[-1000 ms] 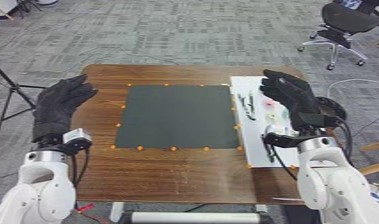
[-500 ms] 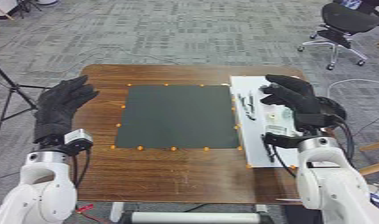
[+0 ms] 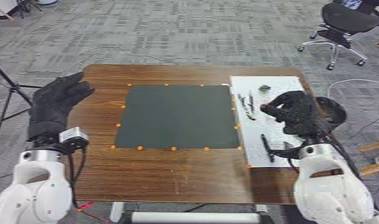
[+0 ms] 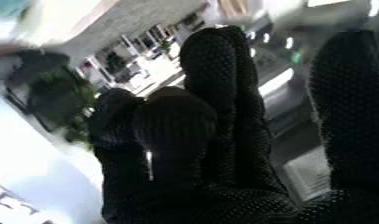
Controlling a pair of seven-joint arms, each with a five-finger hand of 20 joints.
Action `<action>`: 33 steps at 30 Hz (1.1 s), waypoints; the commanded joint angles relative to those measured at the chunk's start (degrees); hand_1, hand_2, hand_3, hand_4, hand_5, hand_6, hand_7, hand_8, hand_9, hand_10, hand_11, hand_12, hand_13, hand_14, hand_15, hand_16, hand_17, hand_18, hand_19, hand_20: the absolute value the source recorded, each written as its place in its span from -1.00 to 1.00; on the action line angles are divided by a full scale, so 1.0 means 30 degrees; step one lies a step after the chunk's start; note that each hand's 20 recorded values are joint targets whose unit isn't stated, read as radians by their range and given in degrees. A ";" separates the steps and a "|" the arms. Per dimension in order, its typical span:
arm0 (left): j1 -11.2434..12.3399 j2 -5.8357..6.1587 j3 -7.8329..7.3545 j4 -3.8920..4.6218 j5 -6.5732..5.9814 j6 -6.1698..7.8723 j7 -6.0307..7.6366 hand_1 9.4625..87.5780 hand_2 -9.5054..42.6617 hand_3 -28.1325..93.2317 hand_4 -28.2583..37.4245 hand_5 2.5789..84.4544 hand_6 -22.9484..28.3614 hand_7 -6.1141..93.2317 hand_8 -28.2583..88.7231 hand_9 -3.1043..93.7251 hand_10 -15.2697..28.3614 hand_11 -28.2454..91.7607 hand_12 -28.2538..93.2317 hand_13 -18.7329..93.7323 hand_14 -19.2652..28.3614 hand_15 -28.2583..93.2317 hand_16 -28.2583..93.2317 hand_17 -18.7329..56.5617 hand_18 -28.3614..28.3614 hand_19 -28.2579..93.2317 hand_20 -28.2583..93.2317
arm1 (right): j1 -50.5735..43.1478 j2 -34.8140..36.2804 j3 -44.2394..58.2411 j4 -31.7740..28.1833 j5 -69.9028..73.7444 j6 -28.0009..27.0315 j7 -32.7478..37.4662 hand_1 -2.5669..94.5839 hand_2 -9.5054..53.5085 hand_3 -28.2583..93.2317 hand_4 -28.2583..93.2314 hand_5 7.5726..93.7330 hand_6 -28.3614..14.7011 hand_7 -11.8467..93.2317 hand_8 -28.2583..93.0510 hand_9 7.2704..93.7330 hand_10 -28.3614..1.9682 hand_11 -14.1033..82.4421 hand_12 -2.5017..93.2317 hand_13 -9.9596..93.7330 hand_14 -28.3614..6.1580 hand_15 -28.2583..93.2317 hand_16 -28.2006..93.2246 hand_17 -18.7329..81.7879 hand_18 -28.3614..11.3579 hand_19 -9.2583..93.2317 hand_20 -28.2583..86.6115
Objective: Arrange flowers
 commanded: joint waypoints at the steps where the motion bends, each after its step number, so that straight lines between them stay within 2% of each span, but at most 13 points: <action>1: 0.0466 0.0113 -0.0461 -0.0416 0.0142 0.0282 -0.0276 -0.52 -0.49 0.50 -0.68 0.20 0.14 -0.51 -0.63 0.15 0.45 -0.10 -0.33 0.14 0.71 -0.08 -0.54 -0.23 0.60 -0.07 -0.19 | -0.2325 0.0935 0.0715 0.0066 -0.6119 -0.1986 0.0920 -0.13 -1.00 0.38 -0.74 0.40 0.19 -0.18 -0.60 0.71 0.14 0.21 -0.18 0.92 0.57 0.51 0.09 0.48 -0.50 0.89 0.31; 4: 0.0389 0.0129 -0.0475 -0.0420 0.0220 0.0230 -0.0347 -0.52 -0.49 0.50 -0.68 0.19 0.14 -0.51 -0.63 0.15 0.45 -0.10 -0.33 0.14 0.71 -0.08 -0.54 -0.23 0.60 -0.07 -0.19 | -0.2820 0.1146 0.1112 0.0160 -0.6271 -0.2684 0.1207 -0.12 -1.00 0.37 -0.74 0.40 0.17 -0.19 -0.60 0.72 0.14 0.21 -0.17 0.94 0.62 0.51 0.09 0.51 -0.46 0.90 0.28; 8: 0.0571 0.0096 -0.0665 -0.0591 0.0253 0.0144 -0.0443 -0.52 -0.49 0.50 -0.68 0.20 0.14 -0.51 -0.63 0.15 0.45 -0.10 -0.33 0.14 0.71 -0.08 -0.54 -0.23 0.60 -0.07 -0.19 | -0.3298 0.1068 0.1347 -0.0023 -0.6151 -0.4083 0.1408 -0.12 -1.00 0.36 -0.74 0.37 0.11 -0.24 -0.59 0.72 0.12 0.20 -0.17 0.95 0.65 0.49 0.10 0.52 -0.42 0.90 0.25; 11: 0.0616 0.0085 -0.0701 -0.0657 0.0210 0.0289 -0.0546 -0.52 -0.49 0.50 -0.68 0.19 0.14 -0.51 -0.63 0.15 0.45 -0.10 -0.33 0.14 0.72 -0.08 -0.54 -0.23 0.60 -0.07 -0.19 | -0.3152 0.1034 0.0862 0.0072 -0.6105 -0.4917 0.1578 -0.14 -1.00 0.35 -0.73 0.35 0.07 -0.26 -0.58 0.72 0.11 0.18 -0.17 0.96 0.67 0.47 0.10 0.53 -0.40 0.90 0.23; 15: 0.0649 0.0000 -0.0740 -0.0716 0.0247 0.0152 -0.0579 -0.53 -0.49 0.51 -0.68 0.19 0.14 -0.51 -0.63 0.14 0.45 -0.11 -0.33 0.14 0.72 -0.08 -0.54 -0.23 0.60 -0.07 -0.19 | -0.2781 0.1081 0.0066 0.0633 -0.6009 -0.5385 0.1827 -0.16 -1.00 0.35 -0.74 0.35 0.04 -0.27 -0.57 0.73 0.10 0.16 -0.18 0.96 0.68 0.45 0.11 0.54 -0.37 0.89 0.22; 20: 0.0865 -0.0053 -0.0920 -0.0899 0.0235 0.0124 -0.0657 -0.52 -0.49 0.50 -0.68 0.19 0.15 -0.52 -0.63 0.14 0.45 -0.11 -0.33 0.14 0.72 -0.08 -0.54 -0.23 0.60 -0.07 -0.19 | -0.2235 0.0758 -0.0672 0.1247 -0.6060 -0.6003 0.2090 -0.17 -1.00 0.33 -0.73 0.37 0.04 -0.25 -0.56 0.74 0.10 0.15 -0.19 0.97 0.68 0.43 0.11 0.56 -0.36 0.88 0.21; 26: 0.0847 -0.0116 -0.0935 -0.0935 0.0256 -0.0088 -0.0786 -0.53 -0.49 0.50 -0.68 0.19 0.15 -0.52 -0.63 0.14 0.45 -0.11 -0.33 0.14 0.72 -0.08 -0.54 -0.24 0.60 -0.07 -0.19 | -0.1666 0.0874 -0.1293 0.2019 -0.6165 -0.6583 0.2266 -0.17 -1.00 0.33 -0.72 0.38 0.05 -0.17 -0.54 0.76 0.10 0.16 -0.19 0.99 0.69 0.42 0.11 0.57 -0.35 0.88 0.20; 31: 0.1007 -0.0176 -0.1075 -0.1028 0.0226 -0.0147 -0.1004 -0.53 -0.50 0.50 -0.67 0.19 0.15 -0.52 -0.63 0.14 0.44 -0.11 -0.33 0.13 0.71 -0.08 -0.54 -0.24 0.60 -0.07 -0.19 | -0.1434 0.0373 -0.1531 0.2158 -0.5611 -0.8470 0.2971 -0.08 -1.00 0.32 -0.71 0.38 0.07 -0.08 -0.54 0.77 0.12 0.21 -0.18 1.00 0.70 0.45 0.10 0.60 -0.34 0.89 0.19; 32: 0.1011 -0.0168 -0.1093 -0.1040 0.0222 -0.0116 -0.1031 -0.53 -0.50 0.50 -0.68 0.19 0.15 -0.52 -0.63 0.14 0.44 -0.11 -0.33 0.13 0.72 -0.08 -0.54 -0.24 0.60 -0.07 -0.19 | -0.1336 0.0265 -0.1649 0.2161 -0.5387 -0.8735 0.3042 -0.06 -1.00 0.31 -0.70 0.38 0.09 -0.04 -0.53 0.78 0.13 0.23 -0.18 1.00 0.70 0.47 0.10 0.60 -0.33 0.90 0.19; 33: 0.1032 -0.0181 -0.1123 -0.1050 0.0204 -0.0110 -0.1081 -0.53 -0.50 0.50 -0.68 0.19 0.15 -0.52 -0.63 0.14 0.44 -0.11 -0.33 0.13 0.72 -0.08 -0.54 -0.24 0.60 -0.07 -0.19 | -0.1178 0.0132 -0.1832 0.2135 -0.5205 -0.9168 0.3199 -0.02 -1.00 0.28 -0.67 0.38 0.11 -0.07 -0.36 0.78 0.14 0.24 -0.19 1.00 0.71 0.48 0.08 0.61 -0.33 0.90 0.19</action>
